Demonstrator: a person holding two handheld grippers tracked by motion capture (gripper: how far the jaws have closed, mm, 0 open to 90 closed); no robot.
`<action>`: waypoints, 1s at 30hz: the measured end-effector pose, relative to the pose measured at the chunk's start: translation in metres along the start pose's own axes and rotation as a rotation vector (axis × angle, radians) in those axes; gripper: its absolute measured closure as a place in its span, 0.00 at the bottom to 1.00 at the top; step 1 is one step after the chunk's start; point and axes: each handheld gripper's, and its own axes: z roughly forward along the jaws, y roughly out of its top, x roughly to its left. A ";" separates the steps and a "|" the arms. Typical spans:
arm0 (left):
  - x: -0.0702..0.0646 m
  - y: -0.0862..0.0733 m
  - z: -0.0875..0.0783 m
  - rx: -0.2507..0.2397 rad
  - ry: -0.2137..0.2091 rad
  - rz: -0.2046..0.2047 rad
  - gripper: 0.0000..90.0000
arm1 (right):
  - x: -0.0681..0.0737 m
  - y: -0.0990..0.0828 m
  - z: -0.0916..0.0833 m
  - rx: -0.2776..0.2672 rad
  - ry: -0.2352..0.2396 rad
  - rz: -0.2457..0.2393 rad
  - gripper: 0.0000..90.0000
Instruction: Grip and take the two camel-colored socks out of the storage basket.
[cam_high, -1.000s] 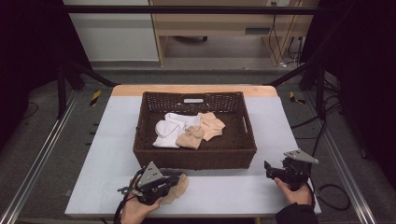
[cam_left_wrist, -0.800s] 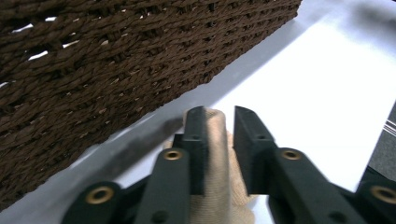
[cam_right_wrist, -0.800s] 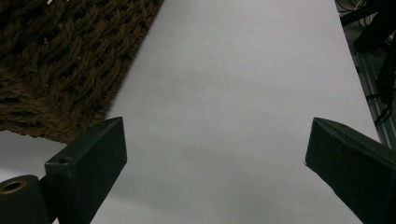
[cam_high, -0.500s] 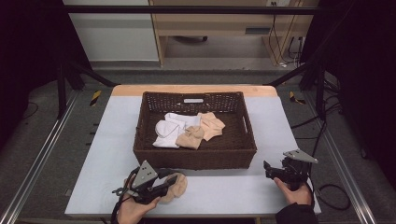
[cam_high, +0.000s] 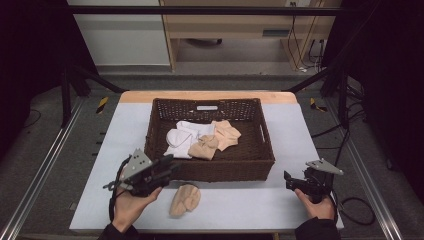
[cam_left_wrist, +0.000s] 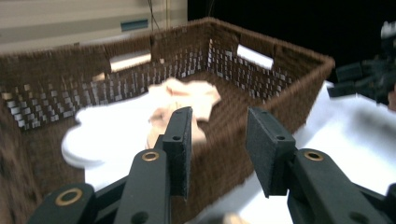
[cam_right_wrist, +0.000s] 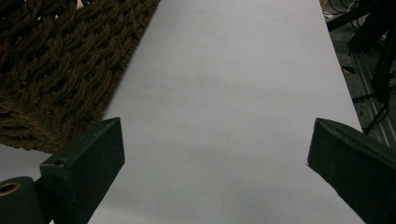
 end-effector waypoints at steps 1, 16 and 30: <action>0.002 0.005 0.002 -0.002 0.005 0.000 0.67 | 0.000 0.000 0.000 -0.002 -0.001 -0.004 0.04; 0.033 0.057 0.064 0.027 0.043 0.024 0.62 | -0.001 0.002 0.001 -0.008 -0.002 -0.006 0.05; 0.053 0.057 0.112 0.084 0.092 0.026 0.55 | -0.001 0.002 0.003 -0.010 -0.007 -0.009 0.05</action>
